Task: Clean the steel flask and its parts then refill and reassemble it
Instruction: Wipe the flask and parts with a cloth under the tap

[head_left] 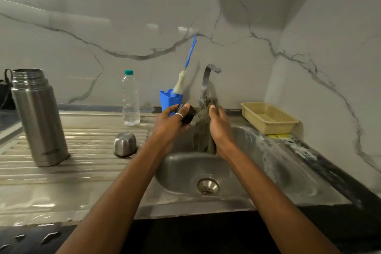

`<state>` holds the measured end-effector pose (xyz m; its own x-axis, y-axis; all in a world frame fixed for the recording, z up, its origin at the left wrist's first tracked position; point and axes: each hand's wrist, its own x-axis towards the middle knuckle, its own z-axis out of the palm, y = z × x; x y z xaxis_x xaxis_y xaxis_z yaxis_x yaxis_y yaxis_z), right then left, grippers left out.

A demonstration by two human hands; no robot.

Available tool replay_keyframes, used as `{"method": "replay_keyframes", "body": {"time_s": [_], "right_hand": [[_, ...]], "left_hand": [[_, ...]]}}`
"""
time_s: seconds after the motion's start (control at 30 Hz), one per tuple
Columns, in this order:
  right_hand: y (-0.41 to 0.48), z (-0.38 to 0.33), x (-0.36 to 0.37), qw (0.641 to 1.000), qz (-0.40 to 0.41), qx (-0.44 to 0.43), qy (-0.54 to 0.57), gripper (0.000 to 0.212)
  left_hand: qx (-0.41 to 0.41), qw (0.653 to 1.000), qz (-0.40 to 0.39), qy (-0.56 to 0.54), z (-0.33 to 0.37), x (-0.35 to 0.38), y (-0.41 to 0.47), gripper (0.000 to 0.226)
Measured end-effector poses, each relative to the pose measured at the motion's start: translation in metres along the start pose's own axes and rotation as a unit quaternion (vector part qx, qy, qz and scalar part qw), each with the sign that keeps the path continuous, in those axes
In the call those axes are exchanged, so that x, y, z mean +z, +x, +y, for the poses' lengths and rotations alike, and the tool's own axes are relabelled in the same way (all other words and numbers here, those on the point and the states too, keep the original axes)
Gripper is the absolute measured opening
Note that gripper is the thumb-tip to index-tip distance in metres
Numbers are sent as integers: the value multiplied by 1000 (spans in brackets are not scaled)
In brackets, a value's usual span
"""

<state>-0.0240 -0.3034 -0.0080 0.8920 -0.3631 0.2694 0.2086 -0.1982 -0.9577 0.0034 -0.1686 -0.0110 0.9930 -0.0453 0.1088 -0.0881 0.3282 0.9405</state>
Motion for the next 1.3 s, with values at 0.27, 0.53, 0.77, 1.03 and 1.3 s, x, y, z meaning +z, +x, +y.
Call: {"method": "replay_keyframes", "body": {"time_s": [0.27,0.53,0.77,1.03,1.3], "right_hand": [[7,49,-1,940,-120,-244,-206,51],[20,53,-11,924,-31,-330,-191,49],[18,48,-20,940,-27,-288,-180,28],[18,26,-37,991,-42,7,-126,51],[13,45,-25,914,-1,-295,-279,31]], "left_hand": [[-35,997,9,-63,-44,30,12,13],[8,991,-89,-95,-42,33,10,25],[32,989,-137,-43,-48,30,6,17],[65,982,-151,89,-52,30,5,31],[14,988,-155,-26,-50,31,3,24]]}}
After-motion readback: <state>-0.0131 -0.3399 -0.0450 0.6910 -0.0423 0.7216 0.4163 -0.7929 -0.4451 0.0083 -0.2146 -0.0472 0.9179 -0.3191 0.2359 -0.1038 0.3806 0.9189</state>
